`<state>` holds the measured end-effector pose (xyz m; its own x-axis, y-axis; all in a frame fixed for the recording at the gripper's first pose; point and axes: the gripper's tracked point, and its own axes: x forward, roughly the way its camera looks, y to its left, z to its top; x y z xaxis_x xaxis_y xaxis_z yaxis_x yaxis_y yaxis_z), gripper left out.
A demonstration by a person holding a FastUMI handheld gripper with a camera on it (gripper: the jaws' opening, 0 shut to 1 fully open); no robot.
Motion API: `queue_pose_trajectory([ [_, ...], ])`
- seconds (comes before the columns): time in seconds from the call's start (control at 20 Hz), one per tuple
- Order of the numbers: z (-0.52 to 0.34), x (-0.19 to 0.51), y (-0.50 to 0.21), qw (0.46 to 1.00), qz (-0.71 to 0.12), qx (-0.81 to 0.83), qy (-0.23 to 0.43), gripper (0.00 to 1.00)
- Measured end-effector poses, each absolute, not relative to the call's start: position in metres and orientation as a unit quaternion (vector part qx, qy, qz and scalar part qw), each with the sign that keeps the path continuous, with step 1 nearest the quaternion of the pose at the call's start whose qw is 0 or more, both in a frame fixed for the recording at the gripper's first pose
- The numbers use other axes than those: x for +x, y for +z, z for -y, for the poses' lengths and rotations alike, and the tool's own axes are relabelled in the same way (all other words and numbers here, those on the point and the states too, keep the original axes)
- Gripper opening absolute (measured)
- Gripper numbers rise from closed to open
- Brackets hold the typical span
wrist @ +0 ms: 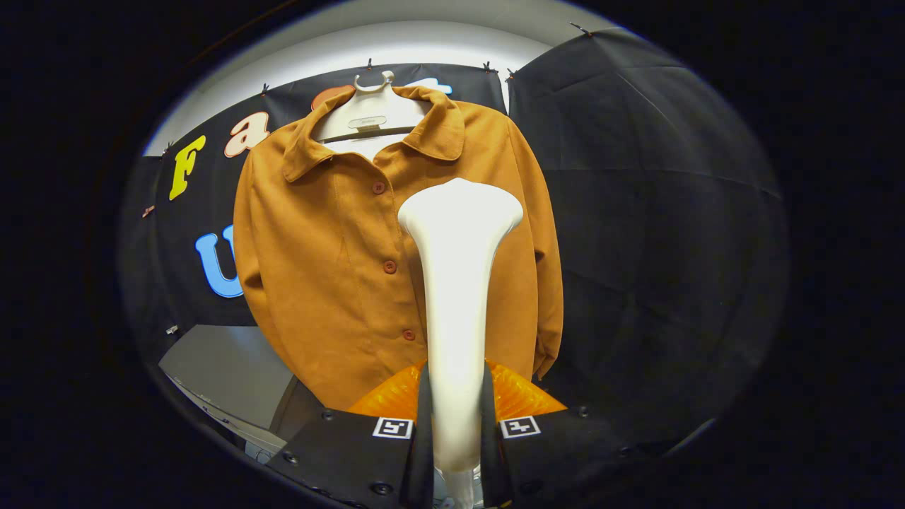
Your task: Iron the clothes twice with a garment steamer, once on the left side and once on the right side.
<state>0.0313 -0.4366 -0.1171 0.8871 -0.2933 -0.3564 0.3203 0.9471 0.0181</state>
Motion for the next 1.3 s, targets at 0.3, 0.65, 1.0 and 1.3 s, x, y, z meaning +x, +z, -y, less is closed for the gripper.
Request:
queue_pose_trajectory([
  [0.3, 0.447, 0.047, -0.147, 0.967, -0.203, 0.06, -0.143, 0.3],
  [0.65, 0.453, 0.037, -0.199, 0.953, -0.255, 0.084, -0.143, 0.3],
  [1.0, 0.463, 0.018, -0.252, 0.931, -0.311, 0.11, -0.155, 0.3],
  [1.3, 0.465, 0.0, -0.286, 0.914, -0.348, 0.125, -0.169, 0.3],
])
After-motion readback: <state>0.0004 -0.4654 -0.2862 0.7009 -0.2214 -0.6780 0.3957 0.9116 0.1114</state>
